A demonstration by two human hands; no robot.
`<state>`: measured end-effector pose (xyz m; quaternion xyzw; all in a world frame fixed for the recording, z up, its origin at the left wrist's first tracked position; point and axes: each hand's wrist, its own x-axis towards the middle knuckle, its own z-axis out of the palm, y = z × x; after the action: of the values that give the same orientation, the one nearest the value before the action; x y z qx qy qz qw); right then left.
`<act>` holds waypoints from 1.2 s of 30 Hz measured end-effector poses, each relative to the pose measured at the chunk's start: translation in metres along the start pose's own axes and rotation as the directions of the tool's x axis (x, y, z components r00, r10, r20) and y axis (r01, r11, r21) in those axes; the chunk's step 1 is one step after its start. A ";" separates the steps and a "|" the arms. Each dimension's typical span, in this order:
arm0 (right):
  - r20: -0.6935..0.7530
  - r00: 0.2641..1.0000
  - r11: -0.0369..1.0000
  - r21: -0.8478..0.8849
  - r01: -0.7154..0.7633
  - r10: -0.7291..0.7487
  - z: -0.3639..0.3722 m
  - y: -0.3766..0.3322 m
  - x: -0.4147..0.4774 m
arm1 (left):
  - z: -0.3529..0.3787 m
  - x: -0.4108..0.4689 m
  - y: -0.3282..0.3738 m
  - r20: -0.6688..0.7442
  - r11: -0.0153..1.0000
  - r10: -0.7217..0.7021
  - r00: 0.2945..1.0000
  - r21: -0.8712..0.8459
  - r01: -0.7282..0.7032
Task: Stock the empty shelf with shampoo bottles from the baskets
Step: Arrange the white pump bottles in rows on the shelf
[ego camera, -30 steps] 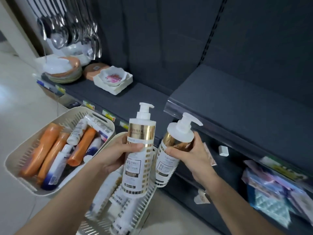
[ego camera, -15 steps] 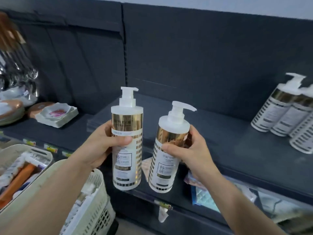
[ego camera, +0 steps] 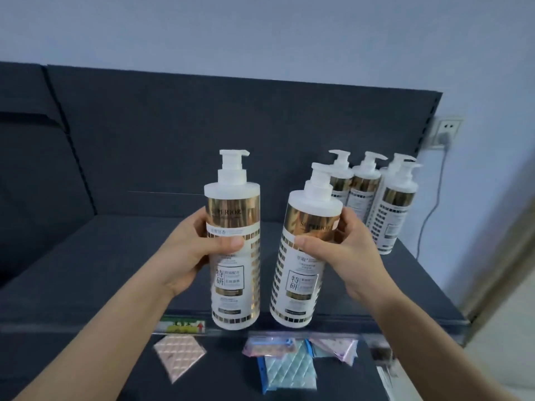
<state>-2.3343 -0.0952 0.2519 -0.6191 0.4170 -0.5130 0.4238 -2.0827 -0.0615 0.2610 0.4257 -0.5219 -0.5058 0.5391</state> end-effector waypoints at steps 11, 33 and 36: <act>-0.200 0.980 0.996 -0.080 -0.028 0.012 -0.076 0.031 0.067 | 0.063 0.128 -0.033 0.169 1.000 -0.003 0.986 0.010 0.001; -0.149 0.988 0.964 -0.252 -0.079 0.042 -0.141 0.083 0.136 | 0.142 0.221 -0.087 0.082 0.990 -0.100 0.992 0.109 0.091; -0.140 0.989 0.958 -0.276 -0.078 0.040 -0.142 0.089 0.139 | 0.144 0.225 -0.093 0.074 0.988 -0.118 0.990 0.113 0.109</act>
<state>-2.4646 -0.2674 0.2228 -0.6247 0.5310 -0.4759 0.3183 -2.2479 -0.2861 0.2128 0.4628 -0.5446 -0.5233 0.4641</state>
